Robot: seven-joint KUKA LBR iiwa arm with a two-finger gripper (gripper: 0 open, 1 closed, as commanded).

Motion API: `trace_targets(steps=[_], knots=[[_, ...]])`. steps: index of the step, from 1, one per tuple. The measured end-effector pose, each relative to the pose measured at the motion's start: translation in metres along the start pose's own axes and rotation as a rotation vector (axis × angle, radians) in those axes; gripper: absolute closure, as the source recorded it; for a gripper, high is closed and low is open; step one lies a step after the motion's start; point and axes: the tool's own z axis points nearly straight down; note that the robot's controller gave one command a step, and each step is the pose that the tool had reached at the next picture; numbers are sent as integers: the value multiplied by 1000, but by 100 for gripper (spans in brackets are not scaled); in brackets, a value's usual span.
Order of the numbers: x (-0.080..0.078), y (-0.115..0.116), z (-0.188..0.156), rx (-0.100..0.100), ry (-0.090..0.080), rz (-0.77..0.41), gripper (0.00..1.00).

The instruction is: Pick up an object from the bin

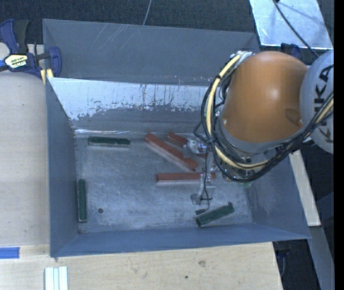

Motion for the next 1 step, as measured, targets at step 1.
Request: trace_targets(steps=[1], knots=[[-2, 0, -4, -1, -8, 2, 0]])
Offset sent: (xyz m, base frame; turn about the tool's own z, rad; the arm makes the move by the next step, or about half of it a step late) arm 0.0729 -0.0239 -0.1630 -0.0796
